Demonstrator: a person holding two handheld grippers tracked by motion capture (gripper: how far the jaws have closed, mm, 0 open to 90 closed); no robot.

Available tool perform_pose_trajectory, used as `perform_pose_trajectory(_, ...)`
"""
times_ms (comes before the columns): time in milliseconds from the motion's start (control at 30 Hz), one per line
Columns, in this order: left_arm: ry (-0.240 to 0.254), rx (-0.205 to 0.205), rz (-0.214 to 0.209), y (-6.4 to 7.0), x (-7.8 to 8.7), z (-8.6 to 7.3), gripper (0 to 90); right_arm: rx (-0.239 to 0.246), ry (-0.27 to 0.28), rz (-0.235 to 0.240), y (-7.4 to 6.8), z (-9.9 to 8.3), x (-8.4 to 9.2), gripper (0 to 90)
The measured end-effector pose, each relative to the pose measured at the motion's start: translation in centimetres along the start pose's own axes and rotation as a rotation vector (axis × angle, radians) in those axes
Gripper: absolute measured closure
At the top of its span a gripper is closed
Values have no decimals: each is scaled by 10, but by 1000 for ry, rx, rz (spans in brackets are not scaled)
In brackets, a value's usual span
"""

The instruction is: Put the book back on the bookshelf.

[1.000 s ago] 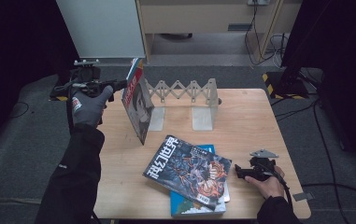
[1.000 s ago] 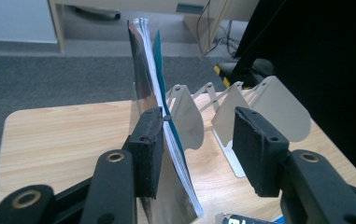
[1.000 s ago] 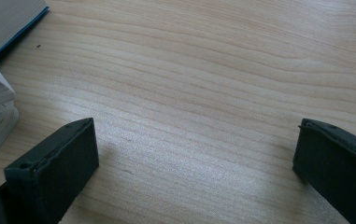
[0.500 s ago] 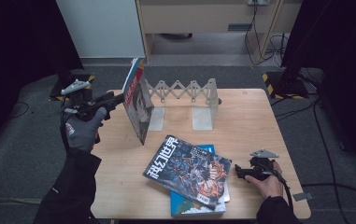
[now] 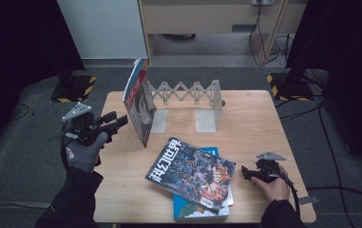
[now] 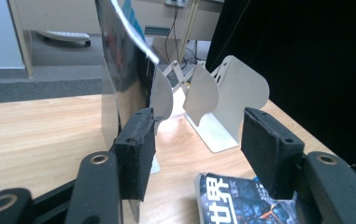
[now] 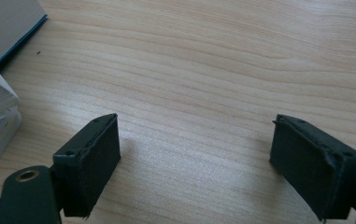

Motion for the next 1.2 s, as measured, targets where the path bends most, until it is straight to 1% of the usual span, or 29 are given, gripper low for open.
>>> perform_pose_trajectory(67, -13, -3, -4, 3, -1, -11, 424, -12, 13, 9, -1, 3, 4, 189)
perform_pose_trajectory(100, -13, -3, -4, 3, -1, -11, 419, -12, 13, 9, -1, 3, 4, 189)
perform_pose_trajectory(133, -16, 14, -21, 6, -2, -21, 416, -13, 30, 10, -1, 5, 6, 199)
perform_pose_trajectory(167, -16, 14, -21, 6, -2, -21, 414, -13, 30, 10, -1, 5, 6, 199)
perform_pose_trajectory(200, -27, 21, -30, 8, -4, -28, 414, -10, 39, 13, -1, 6, 8, 202)
perform_pose_trajectory(233, -38, 20, -27, 9, -6, -38, 412, -12, 57, 18, -2, 9, 12, 207)
perform_pose_trajectory(267, -38, 20, -27, 9, -6, -38, 408, -12, 57, 18, -2, 9, 12, 207)
perform_pose_trajectory(300, -50, 27, -33, 10, -8, -46, 408, -15, 68, 19, -3, 10, 13, 207)
perform_pose_trajectory(433, -66, 61, -37, 8, -14, -68, 403, -22, 97, 38, -6, 14, 18, 220)
perform_pose_trajectory(467, -79, 70, -41, 7, -16, -79, 397, -17, 110, 43, -8, 16, 21, 225)
perform_pose_trajectory(500, -79, 70, -41, 7, -16, -79, 393, -12, 120, 47, -8, 17, 22, 228)
perform_pose_trajectory(533, -89, 83, -40, 7, -18, -89, 391, -13, 123, 52, -10, 17, 23, 228)
perform_pose_trajectory(567, -89, 83, -40, 7, -18, -89, 389, -13, 123, 52, -10, 17, 23, 228)
perform_pose_trajectory(600, -114, 93, -42, 6, -22, -101, 385, -18, 130, 60, -11, 18, 25, 229)
perform_pose_trajectory(633, -114, 93, -42, 6, -22, -101, 384, -18, 130, 60, -11, 18, 25, 229)
perform_pose_trajectory(667, -119, 95, -40, 6, -23, -105, 383, -19, 137, 75, -13, 20, 28, 229)
perform_pose_trajectory(700, -119, 98, -40, 6, -23, -109, 383, -19, 137, 75, -13, 20, 28, 229)
perform_pose_trajectory(733, -130, 102, -46, 7, -25, -112, 377, -28, 143, 83, -15, 20, 29, 229)
perform_pose_trajectory(767, -140, 114, -57, 8, -26, -116, 371, -27, 151, 101, -18, 22, 32, 236)
perform_pose_trajectory(833, -146, 123, -66, 12, -29, -121, 366, -24, 157, 106, -19, 23, 33, 236)
perform_pose_trajectory(867, -153, 116, -68, 15, -31, -124, 356, -27, 159, 115, -21, 24, 34, 240)
perform_pose_trajectory(900, -157, 110, -74, 17, -32, -126, 353, -29, 146, 138, -24, 25, 35, 247)
perform_pose_trajectory(933, -157, 112, -83, 19, -34, -128, 346, -26, 151, 148, -26, 26, 36, 256)
perform_pose_trajectory(967, -166, 101, -88, 22, -35, -131, 343, -23, 156, 157, -28, 27, 36, 258)
perform_pose_trajectory(1033, -165, 98, -86, 24, -36, -133, 339, -21, 154, 164, -29, 27, 36, 258)
perform_pose_trajectory(1067, -176, 100, -98, 27, -38, -137, 330, -21, 151, 180, -33, 27, 37, 257)
perform_pose_trajectory(1100, -176, 100, -98, 27, -38, -137, 328, -21, 151, 180, -33, 27, 37, 257)
perform_pose_trajectory(1167, -195, 104, -105, 30, -42, -145, 323, -18, 146, 192, -38, 27, 37, 252)
perform_pose_trajectory(1200, -195, 104, -105, 30, -42, -145, 316, -18, 146, 192, -38, 27, 37, 252)
Point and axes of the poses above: each handheld gripper's, and its own axes: x roughly backward along the jaws, z roughly out of its top, y roughly to its right, the point moved 5 cm from there along -x, roughly forward along the jaws, and after that the axes turned 13 degrees about -x, right-handed, at the moved point
